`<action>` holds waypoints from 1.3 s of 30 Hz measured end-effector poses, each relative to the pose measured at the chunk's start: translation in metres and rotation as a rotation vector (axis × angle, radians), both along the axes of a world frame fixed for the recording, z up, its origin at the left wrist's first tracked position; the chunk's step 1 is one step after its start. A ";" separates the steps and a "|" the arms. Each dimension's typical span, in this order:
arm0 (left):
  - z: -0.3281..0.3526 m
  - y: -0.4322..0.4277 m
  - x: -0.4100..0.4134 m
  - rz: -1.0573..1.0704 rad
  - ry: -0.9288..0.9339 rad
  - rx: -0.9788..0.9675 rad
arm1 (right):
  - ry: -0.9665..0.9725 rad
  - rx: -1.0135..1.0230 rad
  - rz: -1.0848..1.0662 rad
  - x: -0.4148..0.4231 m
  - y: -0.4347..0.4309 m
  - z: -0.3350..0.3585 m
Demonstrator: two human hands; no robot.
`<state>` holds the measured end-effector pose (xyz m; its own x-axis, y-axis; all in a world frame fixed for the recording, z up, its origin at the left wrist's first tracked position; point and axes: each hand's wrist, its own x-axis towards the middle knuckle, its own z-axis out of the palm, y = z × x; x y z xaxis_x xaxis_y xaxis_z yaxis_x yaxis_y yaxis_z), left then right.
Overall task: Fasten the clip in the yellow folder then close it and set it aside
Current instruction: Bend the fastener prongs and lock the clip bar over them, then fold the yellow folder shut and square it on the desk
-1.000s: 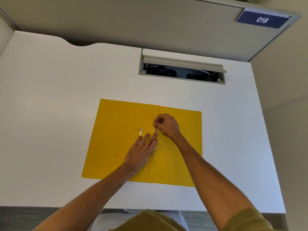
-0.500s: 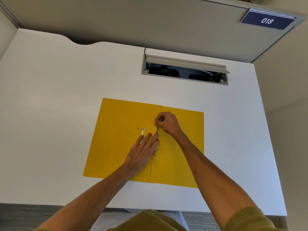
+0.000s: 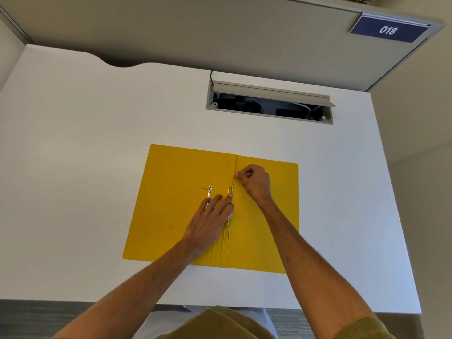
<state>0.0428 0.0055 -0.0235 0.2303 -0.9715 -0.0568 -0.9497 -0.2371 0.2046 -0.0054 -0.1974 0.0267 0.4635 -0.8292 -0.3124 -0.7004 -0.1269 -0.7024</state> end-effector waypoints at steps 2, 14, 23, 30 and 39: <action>0.002 -0.001 -0.001 0.022 0.029 -0.019 | -0.009 -0.015 -0.012 -0.006 0.002 0.000; 0.010 0.037 0.038 0.243 0.246 -0.161 | -0.099 -0.283 0.054 -0.021 0.071 0.009; 0.021 0.110 0.087 0.834 0.325 -0.245 | 0.032 -0.354 0.609 0.015 0.162 -0.001; 0.027 0.119 0.091 0.860 0.384 -0.182 | 0.117 -0.364 0.616 0.035 0.181 -0.009; 0.039 0.103 0.112 1.043 0.583 -0.244 | 0.144 -0.304 0.527 0.037 0.193 -0.018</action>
